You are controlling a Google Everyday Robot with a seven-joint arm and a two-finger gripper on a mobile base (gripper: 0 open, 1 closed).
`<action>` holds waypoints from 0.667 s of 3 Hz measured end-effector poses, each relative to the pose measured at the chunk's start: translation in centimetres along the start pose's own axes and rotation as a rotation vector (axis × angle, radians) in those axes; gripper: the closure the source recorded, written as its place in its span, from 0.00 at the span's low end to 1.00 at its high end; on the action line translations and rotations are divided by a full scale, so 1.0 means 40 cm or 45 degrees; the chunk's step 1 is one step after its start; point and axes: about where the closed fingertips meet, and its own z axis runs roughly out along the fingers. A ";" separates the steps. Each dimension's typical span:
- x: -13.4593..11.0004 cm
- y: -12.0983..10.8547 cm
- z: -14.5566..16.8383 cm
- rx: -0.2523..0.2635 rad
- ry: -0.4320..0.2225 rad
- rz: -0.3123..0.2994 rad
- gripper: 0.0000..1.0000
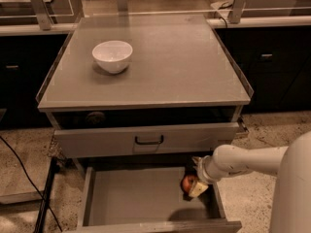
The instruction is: Pick apple from middle drawer and place on counter
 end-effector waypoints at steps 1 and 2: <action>0.039 -0.009 -0.006 0.004 0.008 0.039 0.17; 0.059 -0.003 0.002 0.001 0.005 0.063 0.17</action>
Offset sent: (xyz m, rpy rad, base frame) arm -0.0036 -0.0300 -0.0145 0.0170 0.0206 -0.0660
